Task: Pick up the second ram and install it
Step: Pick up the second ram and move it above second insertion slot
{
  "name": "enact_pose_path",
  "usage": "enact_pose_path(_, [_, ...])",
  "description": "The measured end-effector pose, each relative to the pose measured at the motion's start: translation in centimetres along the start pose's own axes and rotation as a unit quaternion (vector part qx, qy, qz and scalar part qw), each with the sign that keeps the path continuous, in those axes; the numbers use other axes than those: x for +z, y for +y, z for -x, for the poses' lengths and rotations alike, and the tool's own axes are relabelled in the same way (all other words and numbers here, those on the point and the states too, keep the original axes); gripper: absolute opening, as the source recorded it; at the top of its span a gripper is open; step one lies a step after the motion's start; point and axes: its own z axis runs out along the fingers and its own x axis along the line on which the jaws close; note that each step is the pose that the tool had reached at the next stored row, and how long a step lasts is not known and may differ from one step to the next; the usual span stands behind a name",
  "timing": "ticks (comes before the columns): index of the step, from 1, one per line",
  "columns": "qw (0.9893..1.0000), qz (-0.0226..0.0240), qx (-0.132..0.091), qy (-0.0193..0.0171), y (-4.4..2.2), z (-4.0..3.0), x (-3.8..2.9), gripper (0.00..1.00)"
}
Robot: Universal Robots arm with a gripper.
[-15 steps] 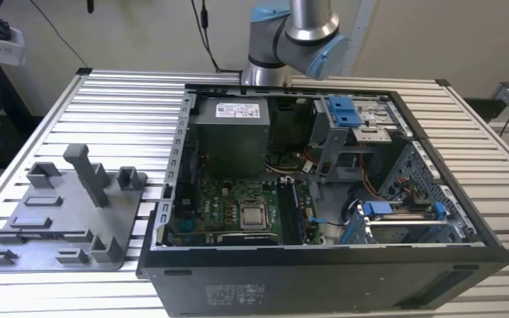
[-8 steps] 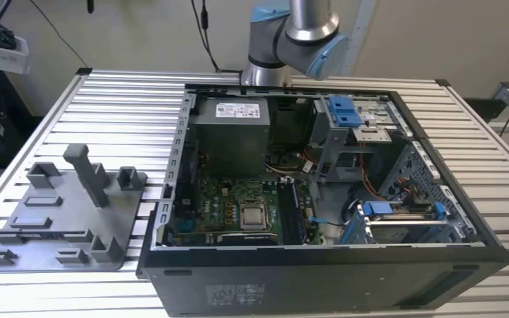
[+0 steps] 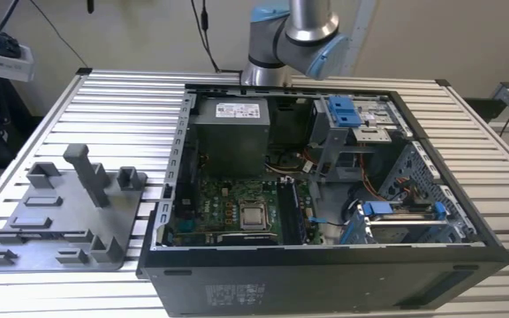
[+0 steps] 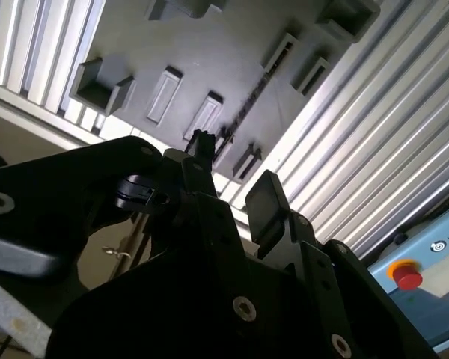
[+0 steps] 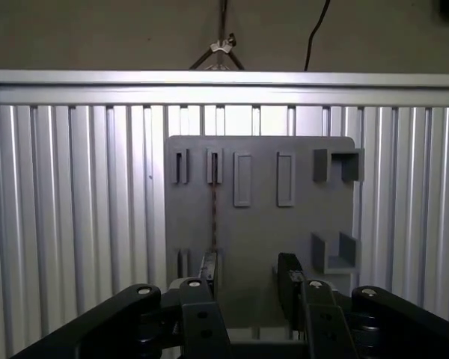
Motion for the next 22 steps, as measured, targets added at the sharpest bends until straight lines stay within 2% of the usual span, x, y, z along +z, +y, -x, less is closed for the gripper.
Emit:
enact_pose_path(5, [1.0000, 0.0005, -0.009, 0.0004, 0.07, -0.02, 0.40, 0.46])
enact_pose_path(16, [0.9999, 0.0005, -0.011, 0.0038, 0.17, -0.08, 1.45, 0.46])
enact_pose_path(22, [0.9999, 0.0005, -0.012, 0.0040, 0.15, -0.11, 1.98, 0.46])
